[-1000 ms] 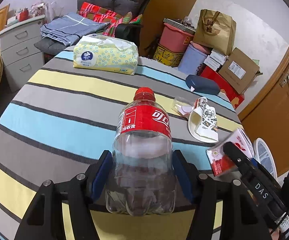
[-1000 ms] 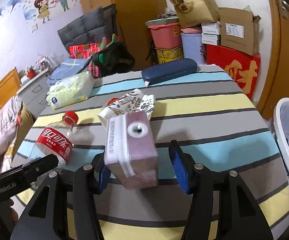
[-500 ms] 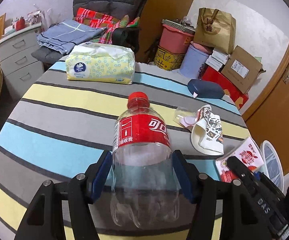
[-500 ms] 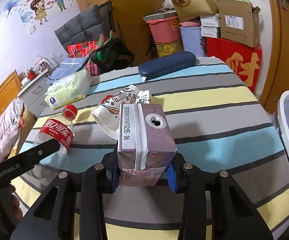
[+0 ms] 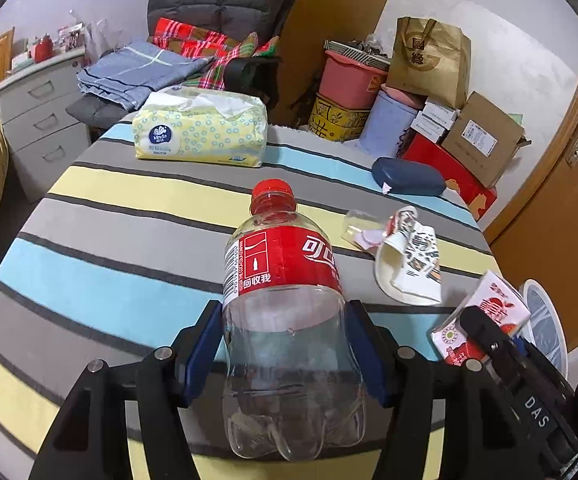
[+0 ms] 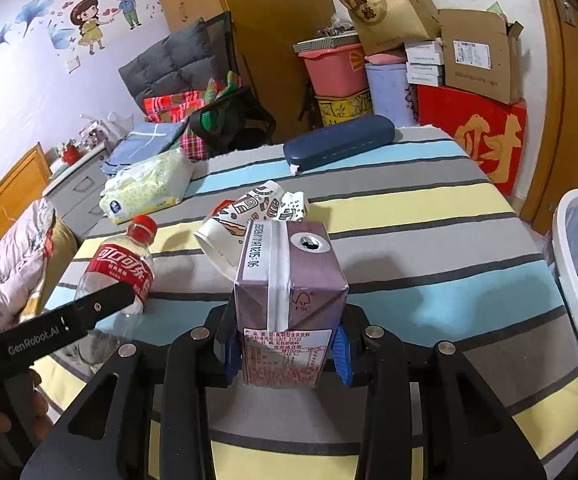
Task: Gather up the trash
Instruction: 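Carry the Coca-Cola bottle and pink carton over the white bin and open both tools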
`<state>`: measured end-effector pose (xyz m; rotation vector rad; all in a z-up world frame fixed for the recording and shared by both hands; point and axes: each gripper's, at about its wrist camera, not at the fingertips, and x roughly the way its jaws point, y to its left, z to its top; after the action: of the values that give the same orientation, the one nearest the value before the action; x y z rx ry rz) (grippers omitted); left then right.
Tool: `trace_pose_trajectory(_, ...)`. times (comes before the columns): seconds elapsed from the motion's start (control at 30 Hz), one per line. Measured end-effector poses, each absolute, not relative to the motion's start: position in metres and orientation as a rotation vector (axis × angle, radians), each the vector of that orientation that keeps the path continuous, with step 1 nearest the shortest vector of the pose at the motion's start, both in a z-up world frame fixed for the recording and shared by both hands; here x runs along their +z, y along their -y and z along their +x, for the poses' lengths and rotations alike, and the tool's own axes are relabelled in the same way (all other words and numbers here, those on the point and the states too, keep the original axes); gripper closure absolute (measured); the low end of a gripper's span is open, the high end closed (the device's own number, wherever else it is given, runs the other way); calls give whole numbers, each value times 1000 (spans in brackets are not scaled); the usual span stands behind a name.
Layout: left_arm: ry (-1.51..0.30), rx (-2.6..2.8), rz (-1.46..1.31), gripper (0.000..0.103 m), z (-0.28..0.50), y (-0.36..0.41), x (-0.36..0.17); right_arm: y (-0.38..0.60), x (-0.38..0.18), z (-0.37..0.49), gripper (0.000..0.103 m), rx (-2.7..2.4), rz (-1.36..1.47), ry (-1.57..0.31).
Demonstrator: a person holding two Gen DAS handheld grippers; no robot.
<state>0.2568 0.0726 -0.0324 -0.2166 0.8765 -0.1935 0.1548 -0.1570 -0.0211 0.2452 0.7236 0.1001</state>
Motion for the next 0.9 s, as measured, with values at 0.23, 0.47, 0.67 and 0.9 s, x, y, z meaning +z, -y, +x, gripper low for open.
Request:
trace_pose_trajectory(0.23,-847,-231,-212,41,232,-59,-15,167,-12,142,65,109,238,-688)
trace_pose_trajectory(0.47,-808,-276,-194,41,205,-38,4,184,0,125,66,103,251,-648)
trace_pose_trajectory(0.67,-788,-333,-182,41,186,-8,16,200,7,112,65,74,251,-626)
trace_pose_trajectory(0.9,-772,-399,-163,41,171,32,25,224,17,97,65,21,218,-601)
